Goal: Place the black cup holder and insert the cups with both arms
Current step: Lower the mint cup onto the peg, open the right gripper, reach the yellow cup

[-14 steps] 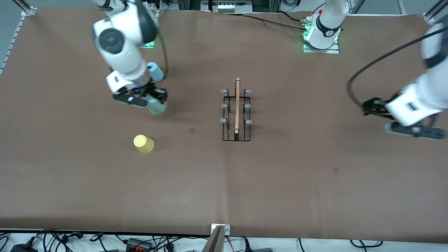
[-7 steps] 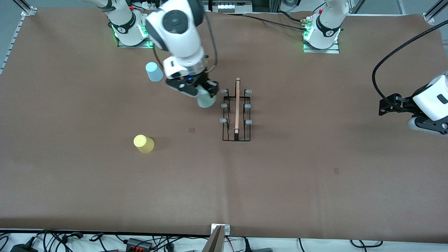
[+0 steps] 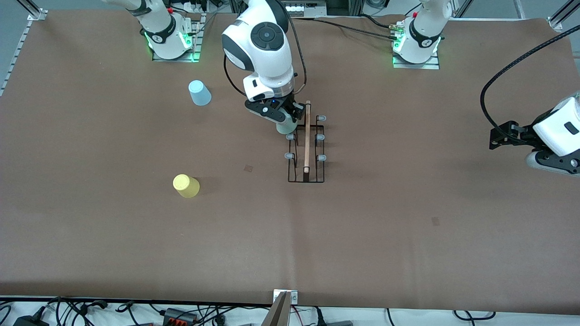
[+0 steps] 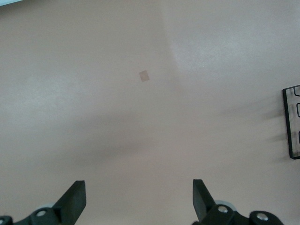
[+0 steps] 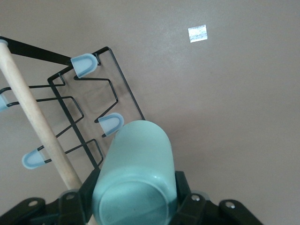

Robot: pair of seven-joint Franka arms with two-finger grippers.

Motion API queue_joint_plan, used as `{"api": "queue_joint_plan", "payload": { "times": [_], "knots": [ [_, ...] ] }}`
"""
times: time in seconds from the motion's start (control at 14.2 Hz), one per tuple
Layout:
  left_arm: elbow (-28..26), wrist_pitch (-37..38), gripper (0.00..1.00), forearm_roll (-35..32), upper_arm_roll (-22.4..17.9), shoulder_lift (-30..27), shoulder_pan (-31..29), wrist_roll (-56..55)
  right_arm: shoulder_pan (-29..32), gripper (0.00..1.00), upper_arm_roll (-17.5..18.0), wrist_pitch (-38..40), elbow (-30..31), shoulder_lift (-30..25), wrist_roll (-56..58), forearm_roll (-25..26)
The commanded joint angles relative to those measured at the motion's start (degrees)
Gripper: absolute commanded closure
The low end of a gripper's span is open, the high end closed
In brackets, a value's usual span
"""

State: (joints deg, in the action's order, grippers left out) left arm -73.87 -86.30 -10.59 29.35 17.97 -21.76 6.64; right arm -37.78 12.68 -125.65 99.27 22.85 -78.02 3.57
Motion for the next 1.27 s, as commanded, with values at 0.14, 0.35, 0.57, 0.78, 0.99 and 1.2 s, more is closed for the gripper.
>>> {"api": "queue_joint_plan", "payload": {
  "times": [0.14, 0.35, 0.57, 0.78, 0.99, 1.2],
  "knots": [
    [1.6, 1.3, 0.00, 0.1, 0.6, 0.7, 0.1, 0.6, -0.3, 0.53, 0.6, -1.3, -1.7, 2.3, -0.7, 0.5],
    [0.8, 2.2, 0.00, 0.8, -0.2, -0.5, 0.6, 0.8, -0.4, 0.12, 0.7, -1.7, -1.7, 3.0, -0.7, 0.7],
    [-4.1, 1.7, 0.00, 2.4, -9.2, -5.7, 7.6, -0.4, -0.3, 0.00, 0.6, -1.9, -1.7, 2.8, 0.2, 0.7],
    [-13.1, -3.2, 0.00, 10.0, -25.1, -11.6, 18.7, -0.3, 3.1, 0.00, 0.6, -0.7, -1.0, -0.2, 4.6, 1.0],
    [-25.9, -12.5, 0.00, 9.8, -29.3, -20.4, 23.6, -0.8, 10.8, 0.00, 0.5, 5.7, 2.0, -3.9, 18.6, 1.2],
    [-27.1, -12.1, 0.00, 9.7, -29.5, -21.8, 24.8, -0.8, 19.8, 0.00, 0.0, 5.8, 3.6, -3.8, 33.9, 1.4]
  ]
}}
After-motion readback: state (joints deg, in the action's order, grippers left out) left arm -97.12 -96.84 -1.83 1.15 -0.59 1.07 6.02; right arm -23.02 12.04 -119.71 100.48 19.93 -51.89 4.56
